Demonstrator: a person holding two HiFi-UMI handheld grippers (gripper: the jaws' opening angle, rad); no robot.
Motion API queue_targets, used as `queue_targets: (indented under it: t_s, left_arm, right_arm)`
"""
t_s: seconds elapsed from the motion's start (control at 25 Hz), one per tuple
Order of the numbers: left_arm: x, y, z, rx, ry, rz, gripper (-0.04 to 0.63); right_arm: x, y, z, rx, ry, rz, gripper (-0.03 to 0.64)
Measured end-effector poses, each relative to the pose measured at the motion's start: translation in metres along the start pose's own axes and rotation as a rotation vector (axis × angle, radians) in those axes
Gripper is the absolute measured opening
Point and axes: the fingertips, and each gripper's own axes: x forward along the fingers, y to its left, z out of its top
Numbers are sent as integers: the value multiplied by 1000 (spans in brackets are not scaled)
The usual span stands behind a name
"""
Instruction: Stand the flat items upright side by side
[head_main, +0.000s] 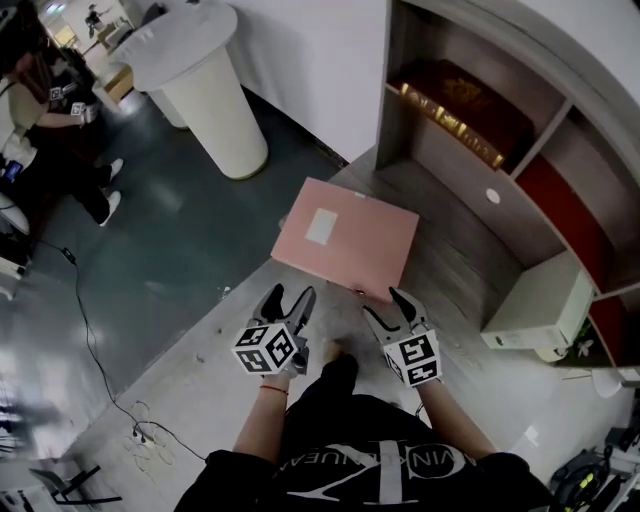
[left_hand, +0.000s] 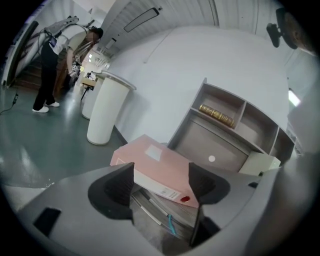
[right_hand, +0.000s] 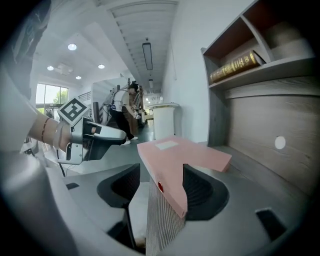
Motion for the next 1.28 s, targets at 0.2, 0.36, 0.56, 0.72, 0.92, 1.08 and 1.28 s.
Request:
queue_targets:
  t_s: [0.2,0.36,0.56,0.72,0.92,1.08,1.28]
  left_arm:
    - [31,37,2,-108,71,-25,339]
    - [53,64,3,-291,85,-35,339]
    - [74,79,-11,-437,131,-52,339]
    - [85,88,-19,-544,131,-70,342]
    - [95,97,-20,-620,84,-119,359]
    - [104,103,-23,-647,69,-136,359]
    - [113,109,-25,-717,10,-150,365]
  right_arm:
    - [50,4,10,7,43,6,273]
    - [79,6,13,4,81,1,273]
    - [98,4,11,13,135,-9,273]
    - [108,1,10,12,171,-10,273]
    - [113,11,5,-26,212,12,270]
    - [116,13,2,-54,233,18,270]
    - [117,16,-1,-72,249,32,267]
